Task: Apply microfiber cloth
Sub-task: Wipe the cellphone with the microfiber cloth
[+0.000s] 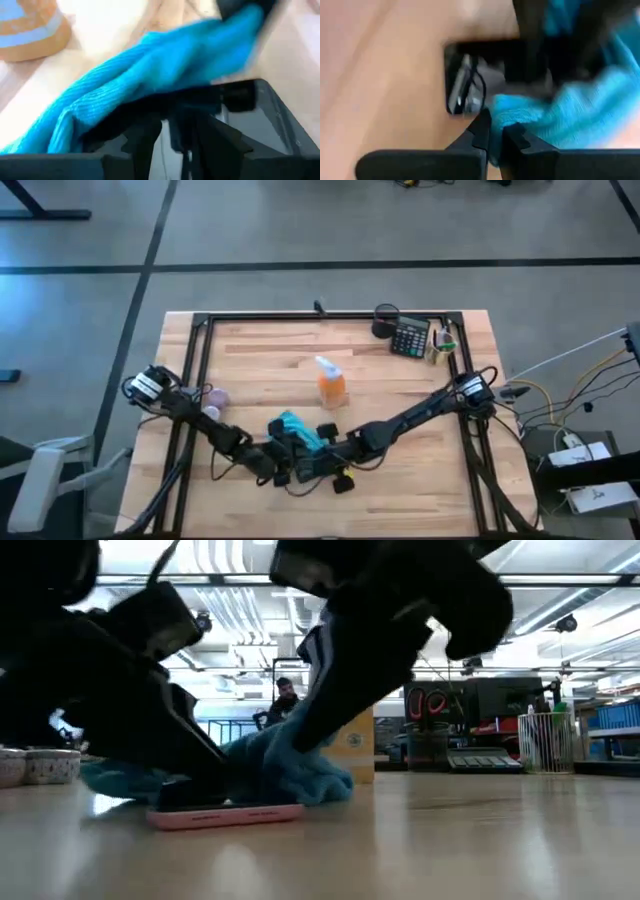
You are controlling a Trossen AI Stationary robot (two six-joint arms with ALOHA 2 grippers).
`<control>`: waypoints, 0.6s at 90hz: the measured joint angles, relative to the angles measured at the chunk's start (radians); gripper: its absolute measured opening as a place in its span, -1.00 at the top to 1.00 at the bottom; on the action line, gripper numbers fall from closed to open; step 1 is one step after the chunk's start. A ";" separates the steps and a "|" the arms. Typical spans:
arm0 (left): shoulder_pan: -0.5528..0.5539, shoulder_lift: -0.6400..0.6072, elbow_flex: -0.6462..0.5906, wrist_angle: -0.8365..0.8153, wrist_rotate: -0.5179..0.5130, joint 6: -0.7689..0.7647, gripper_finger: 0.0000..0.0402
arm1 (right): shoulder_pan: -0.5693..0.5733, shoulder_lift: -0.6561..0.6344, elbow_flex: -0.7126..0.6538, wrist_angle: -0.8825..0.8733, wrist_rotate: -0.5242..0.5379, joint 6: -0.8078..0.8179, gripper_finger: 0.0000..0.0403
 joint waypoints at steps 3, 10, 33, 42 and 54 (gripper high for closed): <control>0.005 -0.003 0.000 -0.004 0.002 0.004 0.35 | 0.002 0.012 -0.004 0.030 -0.005 -0.001 1.00; 0.010 -0.014 -0.001 -0.011 0.004 0.007 0.38 | 0.003 0.048 -0.006 0.116 -0.026 -0.001 1.00; 0.012 -0.052 -0.006 -0.043 0.003 0.063 0.45 | -0.032 0.141 -0.006 0.351 -0.101 -0.001 1.00; 0.017 -0.096 -0.009 -0.067 -0.017 0.093 0.46 | -0.051 0.166 -0.006 0.444 -0.170 -0.001 1.00; 0.009 -0.204 -0.008 -0.223 0.050 0.053 0.47 | -0.081 0.176 -0.008 0.462 -0.202 0.007 1.00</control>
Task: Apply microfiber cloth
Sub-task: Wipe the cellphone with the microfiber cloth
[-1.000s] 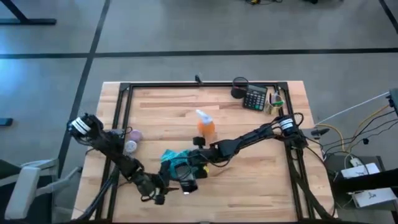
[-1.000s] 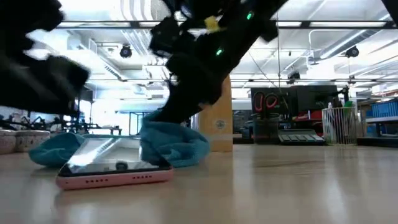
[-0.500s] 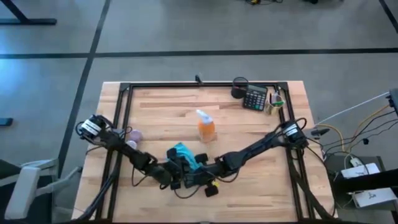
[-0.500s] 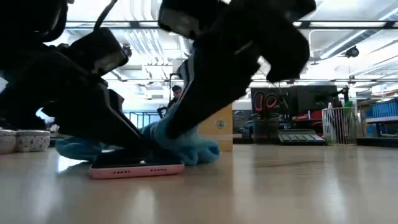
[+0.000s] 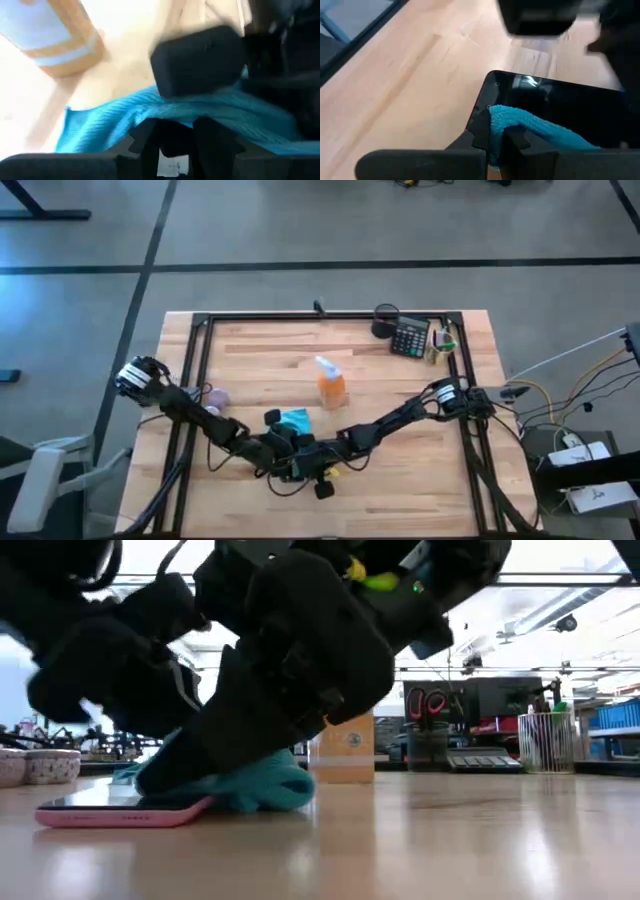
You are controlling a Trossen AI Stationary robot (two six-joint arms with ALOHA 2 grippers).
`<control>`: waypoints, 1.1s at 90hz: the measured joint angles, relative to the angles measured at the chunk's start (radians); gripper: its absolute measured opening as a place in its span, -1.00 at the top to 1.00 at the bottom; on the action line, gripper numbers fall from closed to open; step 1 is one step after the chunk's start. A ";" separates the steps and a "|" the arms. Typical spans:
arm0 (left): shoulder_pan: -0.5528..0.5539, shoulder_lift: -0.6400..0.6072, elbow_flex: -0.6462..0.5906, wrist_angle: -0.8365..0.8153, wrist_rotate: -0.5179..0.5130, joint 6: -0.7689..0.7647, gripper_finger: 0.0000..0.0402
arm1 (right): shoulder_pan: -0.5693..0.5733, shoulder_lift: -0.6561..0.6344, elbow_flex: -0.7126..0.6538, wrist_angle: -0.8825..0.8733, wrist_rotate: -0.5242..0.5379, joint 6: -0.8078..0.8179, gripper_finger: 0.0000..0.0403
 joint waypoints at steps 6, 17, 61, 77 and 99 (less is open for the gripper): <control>-0.019 -0.063 0.000 -0.122 0.082 -0.070 0.47 | -0.011 -0.001 -0.007 0.003 -0.001 -0.001 1.00; -0.108 -0.148 0.000 -0.236 0.140 -0.187 0.50 | -0.026 -0.006 -0.010 -0.002 0.006 -0.016 1.00; -0.197 0.215 -0.002 0.109 0.076 -0.323 0.51 | -0.047 -0.008 -0.008 0.027 0.140 -0.026 1.00; -0.193 0.235 -0.002 0.108 -0.046 -0.315 0.52 | -0.042 -0.007 -0.008 0.052 0.134 -0.001 1.00; -0.174 0.237 -0.003 0.106 -0.106 -0.288 0.58 | -0.008 0.001 -0.008 0.098 0.216 0.050 1.00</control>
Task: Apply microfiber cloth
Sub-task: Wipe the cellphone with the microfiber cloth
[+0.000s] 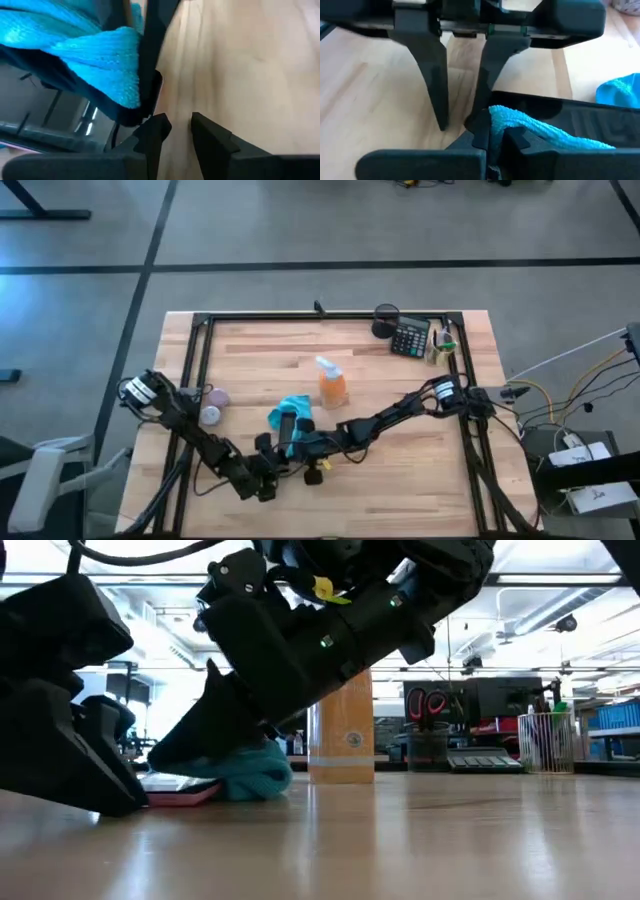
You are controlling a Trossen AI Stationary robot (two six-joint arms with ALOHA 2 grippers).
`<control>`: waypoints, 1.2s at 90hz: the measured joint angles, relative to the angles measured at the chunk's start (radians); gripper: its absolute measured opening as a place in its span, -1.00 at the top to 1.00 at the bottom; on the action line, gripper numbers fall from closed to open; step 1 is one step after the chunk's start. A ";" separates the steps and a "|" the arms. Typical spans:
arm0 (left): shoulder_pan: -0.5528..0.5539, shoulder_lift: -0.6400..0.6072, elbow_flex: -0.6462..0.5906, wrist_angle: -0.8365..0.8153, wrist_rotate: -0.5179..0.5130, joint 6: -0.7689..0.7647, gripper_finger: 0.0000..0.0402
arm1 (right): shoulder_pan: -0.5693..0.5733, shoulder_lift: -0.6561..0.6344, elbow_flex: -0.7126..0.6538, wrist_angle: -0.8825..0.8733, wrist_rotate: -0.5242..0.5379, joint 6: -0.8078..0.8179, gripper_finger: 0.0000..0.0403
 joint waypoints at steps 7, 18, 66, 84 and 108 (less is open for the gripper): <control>0.010 0.001 -0.001 0.002 -0.017 0.013 0.59 | 0.011 0.000 0.000 0.014 0.007 0.028 1.00; 0.019 0.001 -0.003 0.018 -0.037 0.045 0.60 | 0.032 0.000 0.000 0.020 0.004 0.066 1.00; -0.022 -0.350 -0.020 -0.573 0.046 -0.135 0.69 | -0.038 -0.007 0.001 0.056 0.049 0.073 1.00; -0.012 -0.382 -0.131 -0.448 -0.006 -0.158 0.69 | -0.058 -0.007 0.001 0.106 0.039 0.057 1.00; -0.002 -0.221 -0.194 -0.116 -0.041 -0.135 0.70 | -0.078 0.075 0.024 0.190 -0.006 0.076 1.00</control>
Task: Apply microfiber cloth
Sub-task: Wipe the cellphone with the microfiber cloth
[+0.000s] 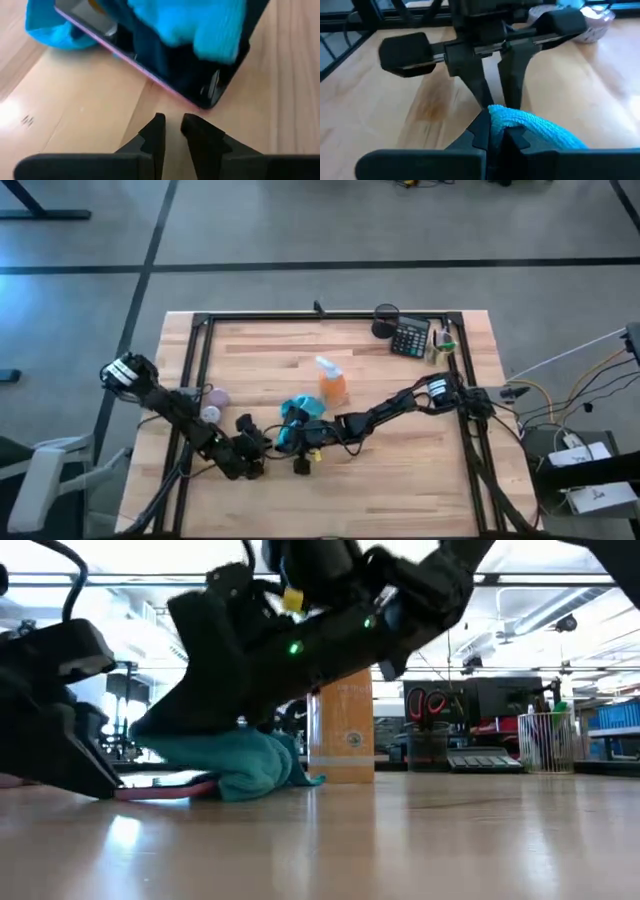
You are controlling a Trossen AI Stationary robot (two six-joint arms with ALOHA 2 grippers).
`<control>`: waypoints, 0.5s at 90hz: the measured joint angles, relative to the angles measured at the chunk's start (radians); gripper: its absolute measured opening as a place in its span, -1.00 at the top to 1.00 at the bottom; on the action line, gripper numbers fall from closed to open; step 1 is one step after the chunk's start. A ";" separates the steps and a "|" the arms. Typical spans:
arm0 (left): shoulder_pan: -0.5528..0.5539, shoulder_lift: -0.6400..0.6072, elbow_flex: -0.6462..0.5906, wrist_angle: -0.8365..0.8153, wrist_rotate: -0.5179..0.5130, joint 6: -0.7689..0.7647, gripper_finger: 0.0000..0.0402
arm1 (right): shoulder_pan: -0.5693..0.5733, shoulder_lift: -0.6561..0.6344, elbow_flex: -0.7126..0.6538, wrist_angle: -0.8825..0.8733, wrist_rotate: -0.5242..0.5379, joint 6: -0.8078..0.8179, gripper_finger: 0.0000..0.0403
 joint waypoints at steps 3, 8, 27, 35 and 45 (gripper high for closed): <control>0.000 0.014 0.002 0.000 -0.004 -0.006 0.70 | -0.003 0.013 0.003 -0.006 -0.004 0.006 1.00; 0.000 0.025 0.004 0.002 -0.013 -0.020 0.70 | -0.007 0.034 0.016 0.002 -0.012 0.017 1.00; 0.005 0.023 0.004 0.010 -0.019 -0.029 0.70 | -0.008 0.070 0.039 -0.017 -0.012 0.023 1.00; 0.007 -0.012 0.006 0.009 -0.014 0.002 0.69 | -0.009 0.080 0.039 -0.036 -0.052 0.005 1.00; 0.016 -0.083 0.003 -0.015 -0.018 0.053 0.70 | -0.013 0.081 0.039 -0.052 -0.165 -0.028 1.00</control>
